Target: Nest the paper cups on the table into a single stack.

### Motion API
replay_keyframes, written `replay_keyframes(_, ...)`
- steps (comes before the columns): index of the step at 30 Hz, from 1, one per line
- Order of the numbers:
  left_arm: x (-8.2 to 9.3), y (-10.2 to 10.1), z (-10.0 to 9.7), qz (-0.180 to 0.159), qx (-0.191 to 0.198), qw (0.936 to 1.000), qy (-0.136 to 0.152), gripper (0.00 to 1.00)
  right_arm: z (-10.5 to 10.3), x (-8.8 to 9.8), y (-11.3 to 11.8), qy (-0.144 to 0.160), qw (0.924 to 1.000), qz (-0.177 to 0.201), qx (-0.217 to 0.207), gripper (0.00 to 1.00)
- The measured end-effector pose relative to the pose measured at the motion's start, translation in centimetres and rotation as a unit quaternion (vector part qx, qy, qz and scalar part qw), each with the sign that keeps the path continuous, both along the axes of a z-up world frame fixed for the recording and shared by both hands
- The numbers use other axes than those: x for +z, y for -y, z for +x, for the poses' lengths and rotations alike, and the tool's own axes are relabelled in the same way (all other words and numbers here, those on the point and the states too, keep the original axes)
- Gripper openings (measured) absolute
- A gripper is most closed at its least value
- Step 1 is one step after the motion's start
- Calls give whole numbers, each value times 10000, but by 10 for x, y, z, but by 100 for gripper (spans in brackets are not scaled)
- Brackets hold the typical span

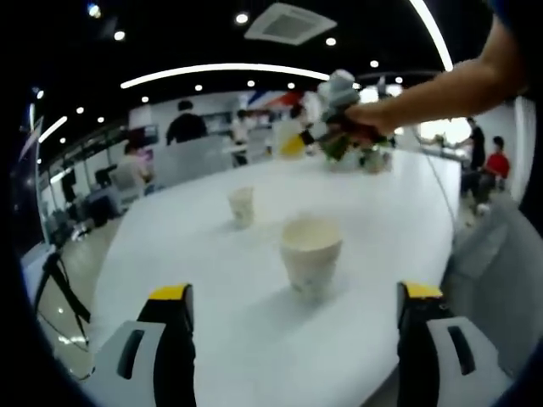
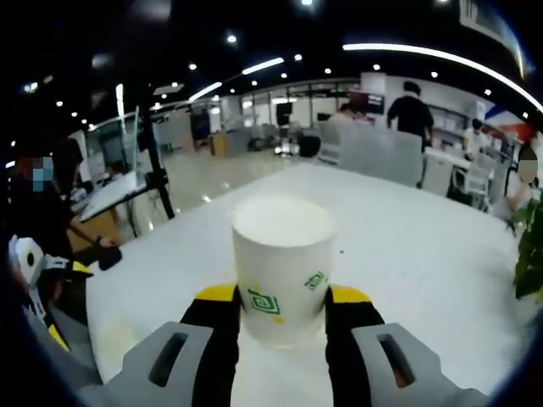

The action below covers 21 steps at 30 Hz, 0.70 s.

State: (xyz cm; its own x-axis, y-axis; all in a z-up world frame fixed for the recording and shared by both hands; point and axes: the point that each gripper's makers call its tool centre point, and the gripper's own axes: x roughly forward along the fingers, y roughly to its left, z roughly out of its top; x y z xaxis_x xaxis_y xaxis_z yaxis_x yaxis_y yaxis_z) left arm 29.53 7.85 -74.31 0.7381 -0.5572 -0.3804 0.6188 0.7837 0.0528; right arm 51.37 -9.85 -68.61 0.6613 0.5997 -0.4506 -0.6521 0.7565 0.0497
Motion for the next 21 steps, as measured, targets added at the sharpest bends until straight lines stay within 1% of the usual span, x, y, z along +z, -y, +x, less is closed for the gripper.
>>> replay_keyframes(3, 2, -1, 0, -39, 18, 10000, 20, 98, -18, -4, -5, -44, 9999, 12, 128, 36)
replay_keyframes(6, 2, -2, 2, -79, 43, 10000, 22, 99, -41, -12, -10, -89, 9994, -94, 312, 36)
replay_keyframes(10, 6, -4, 3, -145, 72, 9999, 43, 98, -63, -14, -16, -149, 9988, -43, 468, 36)
replay_keyframes(12, 9, -2, 4, -122, -18, 9999, 26, 97, -72, -13, -20, -149, 9983, -67, 555, 36)
replay_keyframes(14, 21, 2, 10, -162, -79, 9998, 78, 96, -84, -12, -27, -149, 9974, -80, 706, 36)
replay_keyframes(15, 38, 10, 14, -387, -157, 9990, 177, 95, -92, -11, -32, -164, 9964, -87, 827, 36)
replay_keyframes(17, 61, 22, 19, -582, -379, 9970, 337, 94, -106, -8, -43, -218, 9945, -48, 1026, 36)
replay_keyframes(18, 71, 29, 20, -661, -549, 9958, 332, 91, -112, -7, -48, -241, 9932, -12, 1142, 36)
replay_keyframes(19, 82, 39, 19, -712, -786, 9940, 273, 89, -124, -4, -57, -285, 9906, 33, 1340, 36)
replay_keyframes(20, 90, 44, 20, -725, -917, 9927, 289, 86, -132, -2, -64, -328, 9880, 59, 1507, 36)
replay_keyframes(21, 102, 53, 20, -763, -1136, 9898, 400, 85, -140, -1, -69, -342, 9856, 73, 1652, 35)
